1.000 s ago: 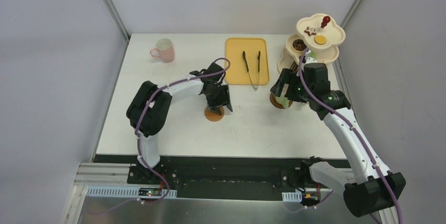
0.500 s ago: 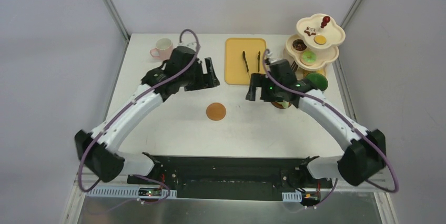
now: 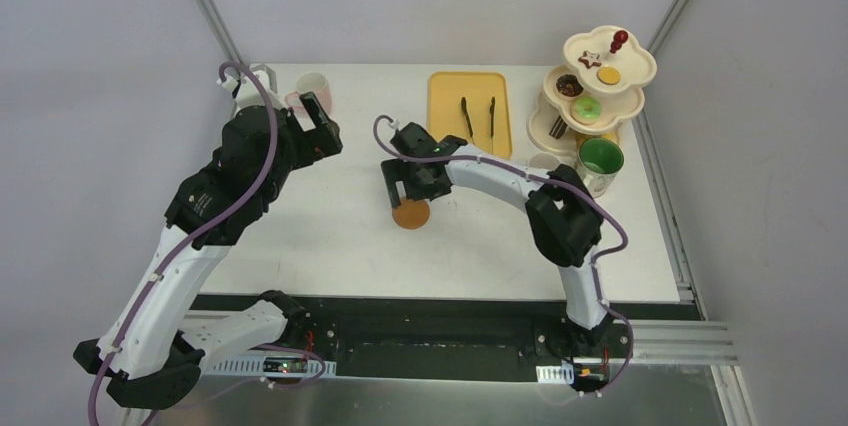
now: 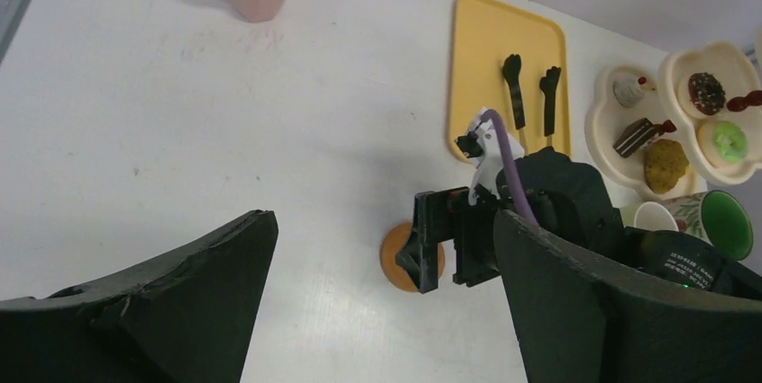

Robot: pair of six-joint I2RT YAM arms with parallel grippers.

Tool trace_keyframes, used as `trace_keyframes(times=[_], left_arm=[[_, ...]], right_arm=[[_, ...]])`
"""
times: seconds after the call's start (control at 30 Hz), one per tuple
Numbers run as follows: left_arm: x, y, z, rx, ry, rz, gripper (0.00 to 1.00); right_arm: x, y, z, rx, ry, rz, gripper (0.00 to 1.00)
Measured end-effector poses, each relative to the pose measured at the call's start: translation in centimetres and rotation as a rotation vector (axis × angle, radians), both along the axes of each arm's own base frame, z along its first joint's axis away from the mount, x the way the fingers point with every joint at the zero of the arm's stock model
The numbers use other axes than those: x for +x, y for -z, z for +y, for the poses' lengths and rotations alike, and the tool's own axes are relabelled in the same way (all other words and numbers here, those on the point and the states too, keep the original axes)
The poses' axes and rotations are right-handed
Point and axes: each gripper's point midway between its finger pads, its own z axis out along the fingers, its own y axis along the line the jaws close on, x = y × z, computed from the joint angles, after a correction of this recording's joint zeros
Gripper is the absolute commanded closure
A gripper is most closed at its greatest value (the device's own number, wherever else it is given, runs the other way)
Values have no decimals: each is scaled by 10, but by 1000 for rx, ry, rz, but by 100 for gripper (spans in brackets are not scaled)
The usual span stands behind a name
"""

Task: Serve the afternoon tea
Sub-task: Move the coaster to the center of the board.

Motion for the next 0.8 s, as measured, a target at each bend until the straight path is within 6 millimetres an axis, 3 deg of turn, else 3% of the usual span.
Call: trace_keyframes(times=[0.17, 0.27, 0.47, 0.63, 0.8], left_arm=[[-3, 5, 10, 53, -24, 20, 5], [-4, 7, 11, 73, -20, 27, 5], [-3, 11, 11, 101, -12, 41, 5], [1, 16, 7, 114, -3, 58, 5], [6, 19, 2, 116, 11, 67, 5]], right_arm=[[-7, 18, 17, -82, -37, 1, 2], [-11, 29, 16, -140, -44, -4, 4], [-11, 39, 5, -205, -19, -20, 26], [-13, 41, -6, -162, 43, -1, 36], [-24, 42, -37, -121, 126, 32, 42]])
